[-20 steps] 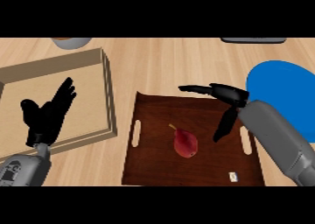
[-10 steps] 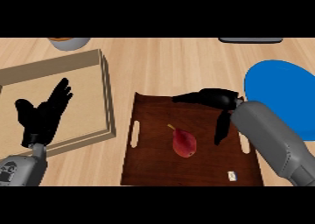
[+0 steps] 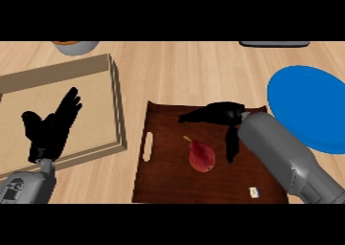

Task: Pick the pear from the tray and place it in the plate

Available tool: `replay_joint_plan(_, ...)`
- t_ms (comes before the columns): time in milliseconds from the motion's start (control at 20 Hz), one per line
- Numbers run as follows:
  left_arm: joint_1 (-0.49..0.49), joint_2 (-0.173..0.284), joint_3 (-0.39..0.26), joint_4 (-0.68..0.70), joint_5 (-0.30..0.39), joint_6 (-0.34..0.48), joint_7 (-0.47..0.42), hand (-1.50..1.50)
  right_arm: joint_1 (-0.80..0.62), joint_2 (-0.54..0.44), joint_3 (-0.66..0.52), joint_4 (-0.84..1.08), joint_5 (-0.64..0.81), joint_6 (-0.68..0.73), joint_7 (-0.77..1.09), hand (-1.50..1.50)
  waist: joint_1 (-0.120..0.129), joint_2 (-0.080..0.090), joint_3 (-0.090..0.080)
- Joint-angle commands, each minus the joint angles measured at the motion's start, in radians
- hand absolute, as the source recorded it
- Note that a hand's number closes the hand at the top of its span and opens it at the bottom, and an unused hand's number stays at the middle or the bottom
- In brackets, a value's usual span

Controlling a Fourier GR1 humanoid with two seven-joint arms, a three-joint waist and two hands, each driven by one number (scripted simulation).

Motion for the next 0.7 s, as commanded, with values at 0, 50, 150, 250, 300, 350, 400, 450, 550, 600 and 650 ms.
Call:
replay_joint_plan(0,0.005,0.001,0.015,-0.025,-0.009,-0.011,0.035,0.0,-0.033,0.037,-0.015,-0.001,0.054,0.071,0.028,-1.5,-0.001,-0.001,0.0)
replay_joint_plan(50,0.044,0.011,0.019,-0.073,0.009,-0.041,0.001,0.0,-0.066,0.079,-0.015,0.087,0.069,0.042,0.013,-1.5,0.009,0.001,0.0)
replay_joint_plan(150,-0.013,0.012,0.064,0.026,0.01,-0.059,-0.001,0.0,0.011,0.075,-0.025,-0.009,0.092,0.054,0.047,-1.5,-0.006,-0.001,0.0)
replay_joint_plan(250,0.01,-0.026,0.028,-0.031,-0.026,-0.029,0.022,0.0,0.007,0.067,-0.036,0.062,0.153,-0.013,-0.02,-1.5,-0.001,0.0,0.0)
replay_joint_plan(300,0.025,-0.017,0.037,-0.062,-0.025,-0.027,0.041,0.0,-0.005,0.105,-0.054,0.045,0.153,-0.004,0.051,-1.5,-0.001,-0.001,0.0)
replay_joint_plan(350,-0.007,-0.015,0.034,-0.015,-0.031,-0.045,0.026,0.0,-0.002,0.15,-0.051,0.009,0.147,0.006,0.101,-1.5,-0.004,-0.001,0.0)
replay_joint_plan(400,-0.006,0.019,0.063,-0.052,-0.01,-0.066,0.079,0.0,-0.042,0.146,-0.071,0.117,0.169,-0.006,0.04,-1.5,0.003,0.001,0.0)
replay_joint_plan(450,-0.085,-0.026,0.054,0.054,-0.036,-0.041,0.052,0.0,0.016,0.099,-0.051,0.052,0.192,-0.01,0.009,-1.5,-0.007,0.001,0.0)
replay_joint_plan(550,-0.039,-0.042,0.054,0.004,-0.046,-0.035,0.043,0.0,0.05,0.143,-0.061,0.018,0.223,-0.032,0.065,-1.5,-0.005,-0.001,0.0)
replay_joint_plan(600,0.028,-0.052,0.029,-0.036,-0.068,-0.031,0.033,0.0,-0.003,0.136,-0.086,0.093,0.23,-0.029,0.01,-1.5,0.001,0.0,0.0)
replay_joint_plan(650,0.004,-0.058,0.046,-0.02,-0.068,-0.026,0.025,0.0,0.009,0.156,-0.087,0.063,0.246,-0.016,0.041,-1.5,-0.002,0.0,0.0)
